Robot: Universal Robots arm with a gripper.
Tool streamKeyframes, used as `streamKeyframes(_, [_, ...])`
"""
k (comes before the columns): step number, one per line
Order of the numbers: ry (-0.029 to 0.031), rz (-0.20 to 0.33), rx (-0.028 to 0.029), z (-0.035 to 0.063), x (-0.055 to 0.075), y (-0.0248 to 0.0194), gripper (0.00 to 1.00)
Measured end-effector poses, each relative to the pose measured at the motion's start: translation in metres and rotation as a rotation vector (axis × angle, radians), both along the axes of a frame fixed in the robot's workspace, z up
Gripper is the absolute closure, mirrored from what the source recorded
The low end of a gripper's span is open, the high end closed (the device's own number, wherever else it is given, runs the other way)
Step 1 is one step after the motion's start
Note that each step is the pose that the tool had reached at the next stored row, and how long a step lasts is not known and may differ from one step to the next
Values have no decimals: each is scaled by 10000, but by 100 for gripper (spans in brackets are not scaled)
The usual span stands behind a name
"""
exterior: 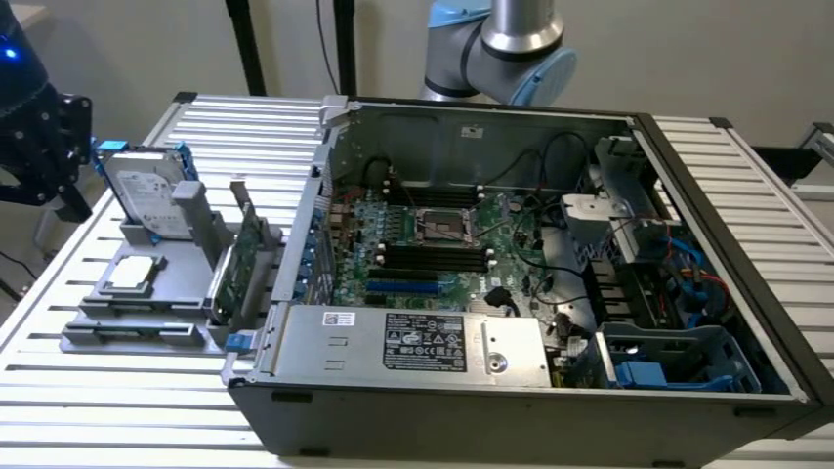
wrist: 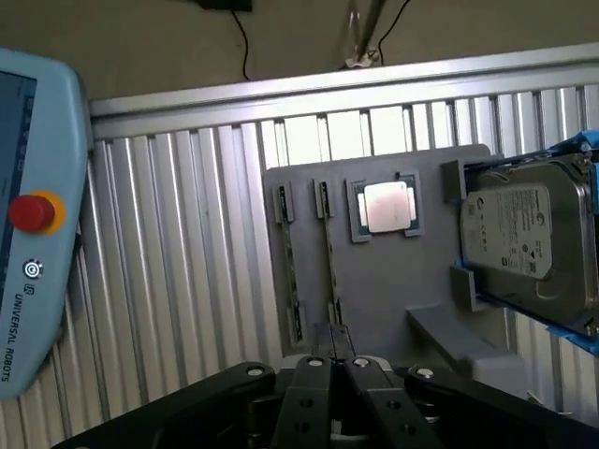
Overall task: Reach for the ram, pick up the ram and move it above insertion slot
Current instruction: 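Pick up the ram and move it above insertion slot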
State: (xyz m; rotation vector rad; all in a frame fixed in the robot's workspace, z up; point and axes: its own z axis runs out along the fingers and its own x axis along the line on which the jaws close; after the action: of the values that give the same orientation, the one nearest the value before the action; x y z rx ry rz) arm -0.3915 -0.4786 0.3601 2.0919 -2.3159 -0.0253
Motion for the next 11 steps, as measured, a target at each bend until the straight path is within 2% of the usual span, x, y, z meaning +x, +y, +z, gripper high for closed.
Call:
streamKeyframes(5, [-27, 899, -1, -10, 0, 0, 89])
streamKeyframes(8, [-68, 1433, -2, -13, 0, 0, 89])
streamKeyframes(11, [-99, 1637, -2, -14, -6, -1, 88])
